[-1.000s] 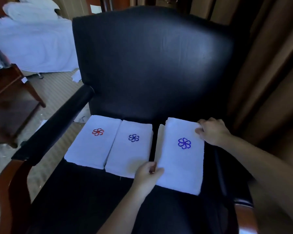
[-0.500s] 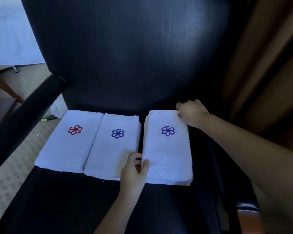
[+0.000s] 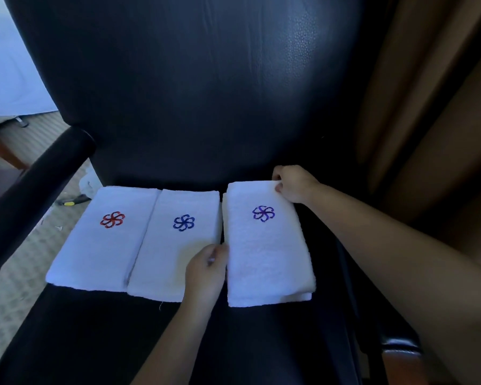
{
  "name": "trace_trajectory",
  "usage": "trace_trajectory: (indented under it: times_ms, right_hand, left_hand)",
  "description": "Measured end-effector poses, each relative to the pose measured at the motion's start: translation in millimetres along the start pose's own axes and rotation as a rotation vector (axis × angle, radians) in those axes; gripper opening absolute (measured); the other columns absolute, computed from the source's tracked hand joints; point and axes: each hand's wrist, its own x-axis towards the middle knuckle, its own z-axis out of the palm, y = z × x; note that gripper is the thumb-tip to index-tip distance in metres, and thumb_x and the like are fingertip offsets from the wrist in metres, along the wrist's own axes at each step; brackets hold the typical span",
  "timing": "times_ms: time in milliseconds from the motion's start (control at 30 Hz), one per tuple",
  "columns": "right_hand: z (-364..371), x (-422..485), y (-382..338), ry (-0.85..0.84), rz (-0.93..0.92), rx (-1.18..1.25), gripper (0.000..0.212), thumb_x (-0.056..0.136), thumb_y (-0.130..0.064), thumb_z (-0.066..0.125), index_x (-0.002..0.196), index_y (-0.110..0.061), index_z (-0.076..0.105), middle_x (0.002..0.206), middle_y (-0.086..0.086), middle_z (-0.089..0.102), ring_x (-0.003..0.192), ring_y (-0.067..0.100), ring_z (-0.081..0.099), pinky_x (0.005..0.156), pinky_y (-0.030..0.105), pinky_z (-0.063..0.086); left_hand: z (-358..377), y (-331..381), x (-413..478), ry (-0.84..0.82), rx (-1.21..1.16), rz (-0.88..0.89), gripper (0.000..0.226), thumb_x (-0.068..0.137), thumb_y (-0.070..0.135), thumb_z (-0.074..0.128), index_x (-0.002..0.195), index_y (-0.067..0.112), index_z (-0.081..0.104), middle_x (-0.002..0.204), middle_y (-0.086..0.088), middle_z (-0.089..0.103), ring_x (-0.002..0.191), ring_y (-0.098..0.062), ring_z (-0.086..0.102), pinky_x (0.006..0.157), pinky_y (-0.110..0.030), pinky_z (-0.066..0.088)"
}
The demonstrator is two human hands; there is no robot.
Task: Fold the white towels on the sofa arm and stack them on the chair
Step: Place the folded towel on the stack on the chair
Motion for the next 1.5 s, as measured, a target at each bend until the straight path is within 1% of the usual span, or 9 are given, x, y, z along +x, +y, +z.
trace_trajectory:
  times_ms: [267,433,600,733,933,1167,1233,1367,1500]
  right_hand:
    - [0,6,7,-0.005,0.108,0.256,0.028,0.083,-0.001,0.056,0.096,-0.018,0.075,0.101,-0.001,0.071,0.096,0.018,0.066,0.081,0.027,0.054]
    - [-3,7,9,0.032,0.202,0.357,0.037,0.079,0.013,0.055,0.113,0.001,0.065,0.109,0.018,0.067,0.101,0.033,0.066,0.089,0.042,0.055]
    - [-3,-1,7,0.052,0.213,0.254,0.022,0.086,-0.001,0.051,0.099,0.000,0.069,0.102,0.012,0.068,0.099,0.030,0.065,0.081,0.032,0.053]
    - [-7,-1,8,0.051,0.172,0.377,0.031,0.085,-0.004,0.057,0.116,-0.004,0.061,0.117,0.011,0.064,0.108,0.029,0.061,0.095,0.038,0.051]
    - [-8,0,9,0.100,0.169,0.474,0.018,0.084,-0.006,0.060,0.100,-0.013,0.060,0.098,0.006,0.063,0.099,0.029,0.064,0.090,0.043,0.054]
    - [-8,-1,3,0.021,0.247,0.466,0.021,0.079,0.001,0.051,0.088,0.012,0.066,0.086,0.021,0.070,0.084,0.033,0.069,0.079,0.046,0.057]
    - [-11,0,0,0.004,0.279,0.541,0.028,0.084,0.002,0.047,0.102,0.014,0.064,0.082,0.019,0.065,0.077,0.031,0.065,0.081,0.048,0.057]
    - [-13,-2,-2,-0.019,0.303,0.584,0.039,0.092,0.002,0.042,0.128,0.013,0.050,0.101,0.024,0.064,0.092,0.034,0.065,0.086,0.046,0.055]
    - [-11,1,1,-0.004,0.275,0.496,0.041,0.088,0.008,0.052,0.128,0.004,0.055,0.122,0.023,0.061,0.108,0.035,0.062,0.089,0.045,0.055]
  left_hand:
    - [9,40,44,-0.100,-0.131,-0.166,0.023,0.095,0.024,0.058,0.081,0.008,0.066,0.074,-0.006,0.061,0.065,-0.018,0.051,0.065,-0.028,0.042]
    - [6,42,52,-0.208,-0.246,-0.220,0.019,0.095,0.023,0.060,0.092,0.006,0.068,0.080,-0.009,0.057,0.069,-0.021,0.047,0.066,-0.032,0.044]
    - [7,43,55,-0.176,-0.246,-0.186,0.013,0.093,0.018,0.063,0.096,0.008,0.070,0.090,-0.012,0.065,0.080,-0.024,0.056,0.078,-0.039,0.050]
    - [6,44,54,-0.191,-0.255,-0.158,0.010,0.090,0.017,0.068,0.096,0.008,0.071,0.097,-0.018,0.069,0.082,-0.026,0.059,0.090,-0.046,0.053]
    - [5,43,53,-0.172,-0.300,-0.164,0.010,0.089,0.015,0.070,0.096,0.009,0.071,0.104,-0.018,0.072,0.082,-0.026,0.063,0.084,-0.041,0.057]
    - [11,40,57,-0.137,-0.316,-0.194,0.008,0.090,0.014,0.067,0.096,0.008,0.069,0.102,-0.016,0.072,0.082,-0.025,0.065,0.079,-0.037,0.057]
    - [11,39,57,-0.137,-0.318,-0.201,0.009,0.091,0.014,0.066,0.097,0.008,0.068,0.104,-0.017,0.072,0.083,-0.026,0.064,0.080,-0.039,0.057]
    - [10,39,57,-0.153,-0.316,-0.191,0.010,0.092,0.013,0.064,0.098,0.006,0.067,0.103,-0.017,0.072,0.082,-0.025,0.066,0.078,-0.037,0.057]
    - [10,39,57,-0.157,-0.313,-0.191,0.010,0.092,0.014,0.065,0.098,0.006,0.067,0.102,-0.015,0.072,0.082,-0.026,0.067,0.076,-0.037,0.057]
